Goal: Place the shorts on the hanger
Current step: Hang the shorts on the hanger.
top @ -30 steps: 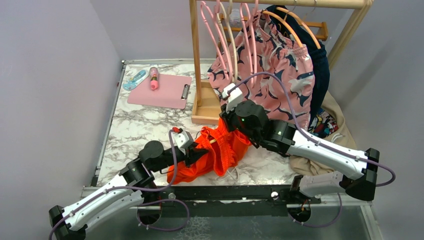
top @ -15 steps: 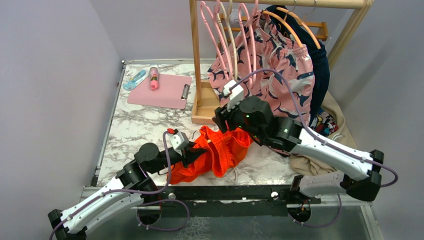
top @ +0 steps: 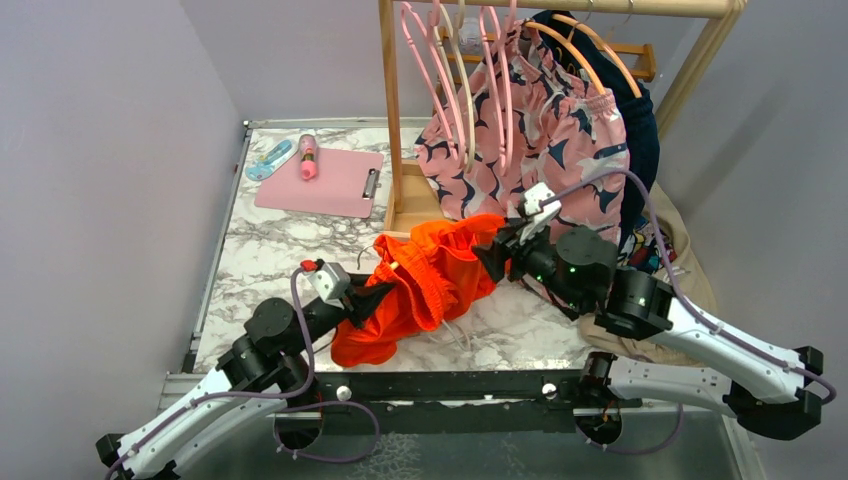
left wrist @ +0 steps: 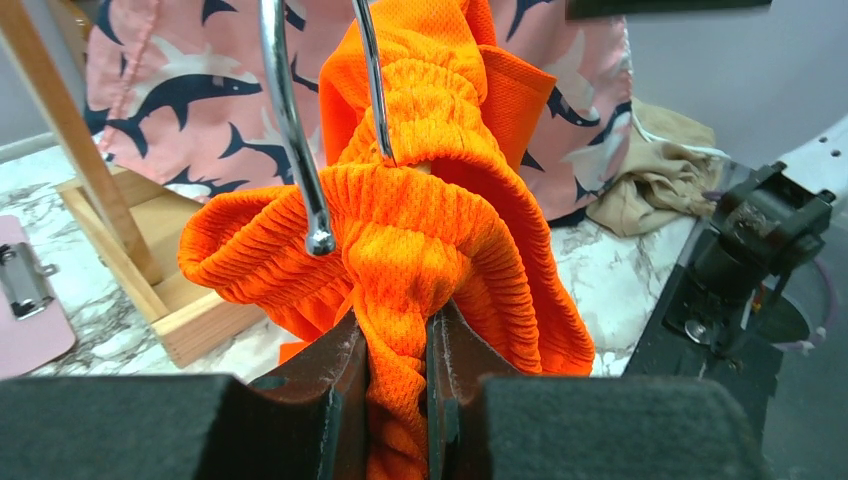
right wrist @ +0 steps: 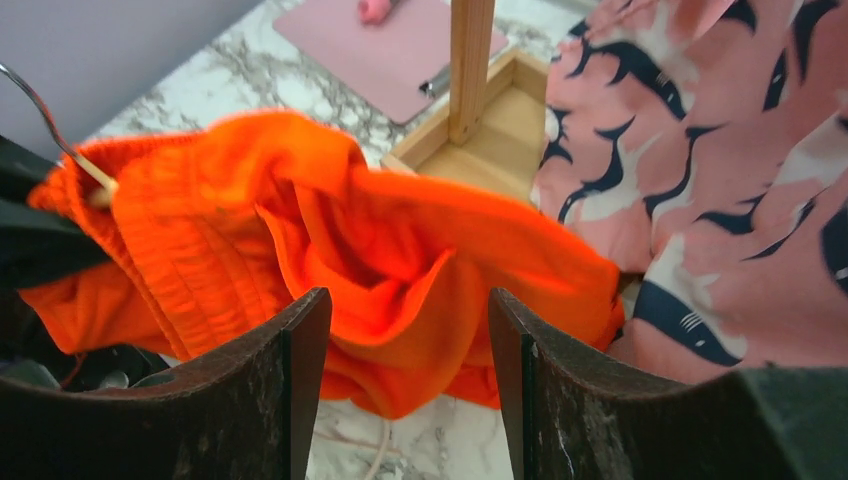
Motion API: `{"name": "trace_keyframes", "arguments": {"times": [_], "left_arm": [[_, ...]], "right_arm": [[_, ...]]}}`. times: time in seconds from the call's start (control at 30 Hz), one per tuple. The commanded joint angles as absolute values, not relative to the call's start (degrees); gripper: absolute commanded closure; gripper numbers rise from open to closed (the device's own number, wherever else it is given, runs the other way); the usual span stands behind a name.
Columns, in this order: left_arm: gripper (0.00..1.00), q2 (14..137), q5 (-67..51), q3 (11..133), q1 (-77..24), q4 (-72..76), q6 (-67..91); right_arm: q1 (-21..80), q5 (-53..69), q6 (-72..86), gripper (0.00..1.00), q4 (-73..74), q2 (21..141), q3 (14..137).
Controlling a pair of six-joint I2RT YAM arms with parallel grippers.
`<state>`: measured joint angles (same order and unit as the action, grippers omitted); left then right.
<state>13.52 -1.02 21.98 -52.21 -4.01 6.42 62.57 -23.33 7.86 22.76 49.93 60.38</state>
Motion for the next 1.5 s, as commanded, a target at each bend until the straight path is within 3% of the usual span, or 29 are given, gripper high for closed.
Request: {"name": "trace_keyframes", "arguments": {"times": [0.0, 0.4, 0.67, 0.97, 1.2, 1.47], "left_arm": [[1.00, 11.8, 3.2, 22.7, -52.3, 0.5, 6.1], [1.00, 12.6, 2.9, 22.6, -52.3, 0.7, 5.8], [1.00, 13.0, 2.4, 22.8, -52.3, 0.8, 5.5], [1.00, 12.7, 2.4, 22.8, -52.3, 0.7, 5.5], [1.00, 12.9, 2.1, 22.8, -52.3, 0.7, 5.6], [1.00, 12.9, 2.0, 22.9, -52.3, 0.7, 5.6]], "right_arm": [[62.6, -21.5, 11.1, 0.39, 19.9, 49.2, 55.5], [62.6, -19.6, 11.9, 0.39, 10.0, 53.0, 51.7], [62.6, -8.4, 7.4, 0.41, 6.7, 57.0, 54.4], [62.7, -6.7, 7.5, 0.65, 9.2, 62.6, 57.6], [62.6, -2.6, 6.8, 0.99, 9.1, 63.2, 60.6], [62.8, 10.2, 6.8, 0.99, 9.5, 64.1, 65.1]]}}
